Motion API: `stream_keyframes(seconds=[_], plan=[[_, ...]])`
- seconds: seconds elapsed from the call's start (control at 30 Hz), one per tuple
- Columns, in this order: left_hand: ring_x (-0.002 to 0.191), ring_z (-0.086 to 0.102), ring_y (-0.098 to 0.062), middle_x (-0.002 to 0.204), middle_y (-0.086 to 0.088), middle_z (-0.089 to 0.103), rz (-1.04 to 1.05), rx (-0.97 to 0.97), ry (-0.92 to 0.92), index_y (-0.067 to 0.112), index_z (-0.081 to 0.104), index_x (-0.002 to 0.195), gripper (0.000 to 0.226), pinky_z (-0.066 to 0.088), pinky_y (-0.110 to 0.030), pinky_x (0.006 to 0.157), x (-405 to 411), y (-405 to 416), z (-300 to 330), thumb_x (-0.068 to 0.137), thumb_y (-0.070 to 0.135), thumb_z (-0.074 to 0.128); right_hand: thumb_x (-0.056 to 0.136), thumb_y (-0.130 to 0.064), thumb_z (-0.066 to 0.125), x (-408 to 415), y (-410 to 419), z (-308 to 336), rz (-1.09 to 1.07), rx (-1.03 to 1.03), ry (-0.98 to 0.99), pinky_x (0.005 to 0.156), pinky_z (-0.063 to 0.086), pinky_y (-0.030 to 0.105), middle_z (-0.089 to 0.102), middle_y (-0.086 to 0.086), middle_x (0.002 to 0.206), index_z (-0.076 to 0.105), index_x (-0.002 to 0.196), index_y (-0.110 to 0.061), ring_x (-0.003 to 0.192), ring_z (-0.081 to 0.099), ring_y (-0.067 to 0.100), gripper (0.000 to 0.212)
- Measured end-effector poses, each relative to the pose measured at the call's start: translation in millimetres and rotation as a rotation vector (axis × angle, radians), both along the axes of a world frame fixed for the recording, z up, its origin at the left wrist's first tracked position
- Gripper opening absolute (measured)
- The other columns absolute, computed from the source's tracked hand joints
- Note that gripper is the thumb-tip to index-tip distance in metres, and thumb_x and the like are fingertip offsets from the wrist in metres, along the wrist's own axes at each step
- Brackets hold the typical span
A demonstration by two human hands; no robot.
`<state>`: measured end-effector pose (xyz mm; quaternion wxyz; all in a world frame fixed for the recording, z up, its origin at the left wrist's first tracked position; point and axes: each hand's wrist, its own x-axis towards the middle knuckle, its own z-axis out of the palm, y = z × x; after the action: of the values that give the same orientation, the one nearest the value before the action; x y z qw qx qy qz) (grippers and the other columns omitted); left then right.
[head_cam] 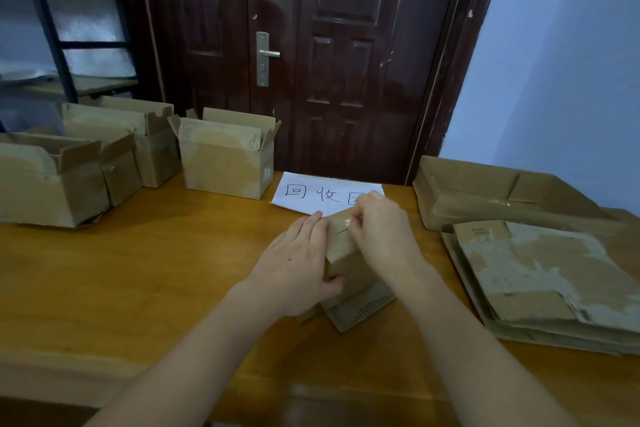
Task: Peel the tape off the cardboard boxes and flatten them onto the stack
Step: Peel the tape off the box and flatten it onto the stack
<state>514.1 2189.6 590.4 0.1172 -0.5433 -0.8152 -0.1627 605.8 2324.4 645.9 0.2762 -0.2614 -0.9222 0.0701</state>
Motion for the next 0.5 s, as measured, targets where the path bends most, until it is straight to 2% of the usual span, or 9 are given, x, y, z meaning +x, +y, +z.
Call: stream_keyframes(seconds=[0.1,0.17,0.27,0.33,0.4,0.47,0.5], plan=[[0.156,0.012,-0.019,0.171,-0.003,0.013,-0.005,0.006,-0.002,0.016,0.01,0.162,0.1,0.016,-0.037,0.125,-0.4,-0.1,0.0,0.09,0.069,0.054,0.097,-0.012,0.058,5.4,13.7,5.8,-0.028,0.086,-0.024,0.079,0.05,0.033,0.055,-0.001,0.092,0.066,0.09,-0.012,0.09,0.055,0.017,0.011],[0.156,0.012,-0.019,0.17,-0.004,0.014,-0.005,0.01,-0.001,0.016,0.011,0.161,0.099,0.016,-0.036,0.125,-0.3,0.7,-0.9,0.09,0.069,0.055,0.099,-0.015,0.056,8.1,10.5,5.0,0.07,0.093,-0.035,0.08,0.046,0.028,0.056,-0.004,0.092,0.068,0.091,-0.014,0.094,0.055,0.017,0.015],[0.156,0.012,-0.018,0.17,-0.004,0.016,-0.016,0.023,0.007,0.015,0.012,0.161,0.098,0.014,-0.034,0.125,-0.5,1.4,-2.0,0.09,0.066,0.056,0.104,-0.027,0.048,8.7,-3.9,-0.5,0.252,0.069,-0.123,0.092,0.044,0.031,0.065,-0.007,0.108,0.073,0.111,-0.023,0.106,0.052,0.016,0.026],[0.156,0.011,-0.018,0.17,-0.004,0.017,-0.026,0.022,0.003,0.015,0.013,0.161,0.097,0.015,-0.035,0.126,-0.9,0.2,-1.8,0.09,0.065,0.056,0.107,-0.033,0.042,8.7,-10.1,-4.3,0.292,0.059,-0.148,0.099,0.043,0.034,0.067,-0.008,0.114,0.071,0.118,-0.027,0.111,0.052,0.014,0.031],[0.156,0.012,-0.019,0.17,-0.004,0.017,-0.023,0.018,-0.003,0.015,0.013,0.161,0.097,0.017,-0.037,0.127,-0.8,-1.7,-1.8,0.09,0.066,0.056,0.106,-0.031,0.047,11.2,-11.2,-4.4,0.257,-0.076,-0.017,0.099,0.046,0.032,0.069,-0.007,0.113,0.071,0.119,-0.027,0.111,0.056,0.011,0.028],[0.156,0.013,-0.02,0.17,-0.005,0.016,-0.017,0.005,0.0,0.015,0.012,0.161,0.097,0.02,-0.038,0.127,-0.4,-2.7,-1.1,0.091,0.066,0.055,0.1,-0.031,0.06,14.4,-8.8,-7.4,0.187,-0.231,0.155,0.098,0.047,0.027,0.07,-0.008,0.114,0.069,0.124,-0.027,0.115,0.057,0.011,0.025],[0.156,0.013,-0.02,0.17,-0.005,0.015,-0.012,0.0,0.001,0.015,0.012,0.161,0.097,0.02,-0.038,0.126,0.0,-2.5,-0.6,0.091,0.066,0.055,0.097,-0.034,0.065,15.0,-7.0,-9.3,0.139,-0.224,0.171,0.099,0.046,0.027,0.069,-0.009,0.119,0.067,0.126,-0.027,0.119,0.053,0.012,0.03]])
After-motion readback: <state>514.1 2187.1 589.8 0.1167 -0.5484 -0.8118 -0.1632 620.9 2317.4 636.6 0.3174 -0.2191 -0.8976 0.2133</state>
